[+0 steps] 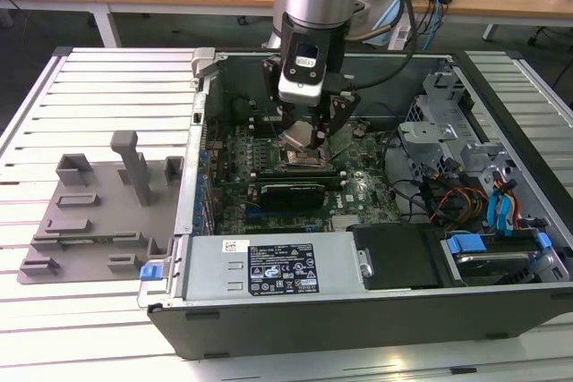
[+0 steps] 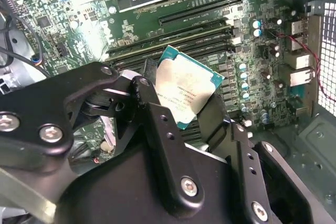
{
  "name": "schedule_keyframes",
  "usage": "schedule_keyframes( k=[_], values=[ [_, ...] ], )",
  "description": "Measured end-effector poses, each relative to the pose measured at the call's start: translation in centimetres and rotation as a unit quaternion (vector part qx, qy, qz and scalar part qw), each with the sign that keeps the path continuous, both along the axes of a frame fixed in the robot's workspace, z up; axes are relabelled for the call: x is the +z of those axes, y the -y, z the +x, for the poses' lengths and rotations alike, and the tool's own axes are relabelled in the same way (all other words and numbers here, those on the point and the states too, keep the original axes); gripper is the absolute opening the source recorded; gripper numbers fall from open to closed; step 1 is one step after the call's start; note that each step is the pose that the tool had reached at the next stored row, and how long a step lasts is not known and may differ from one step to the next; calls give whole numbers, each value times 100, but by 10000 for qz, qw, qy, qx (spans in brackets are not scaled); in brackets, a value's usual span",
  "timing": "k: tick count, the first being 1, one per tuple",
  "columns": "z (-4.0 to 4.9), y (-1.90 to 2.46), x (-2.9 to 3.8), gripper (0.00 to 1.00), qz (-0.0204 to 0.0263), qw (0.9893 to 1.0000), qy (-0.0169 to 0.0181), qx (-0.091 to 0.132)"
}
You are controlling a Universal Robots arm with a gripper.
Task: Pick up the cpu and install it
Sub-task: 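Place the cpu into insertion slot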
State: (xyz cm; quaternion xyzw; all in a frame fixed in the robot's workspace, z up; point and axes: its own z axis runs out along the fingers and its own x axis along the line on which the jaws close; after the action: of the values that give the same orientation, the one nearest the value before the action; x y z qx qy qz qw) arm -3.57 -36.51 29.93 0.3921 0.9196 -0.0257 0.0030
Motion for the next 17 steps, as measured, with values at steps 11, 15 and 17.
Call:
schedule_keyframes(
  k=[11, 15, 17],
  values=[
    [0, 0, -3, 55, 0, 9984, 0, -569],
    [0, 0, -4, 55, 0, 9972, 0, -743],
    [0, 0, -4, 55, 0, 9961, 0, -880]
  ],
)
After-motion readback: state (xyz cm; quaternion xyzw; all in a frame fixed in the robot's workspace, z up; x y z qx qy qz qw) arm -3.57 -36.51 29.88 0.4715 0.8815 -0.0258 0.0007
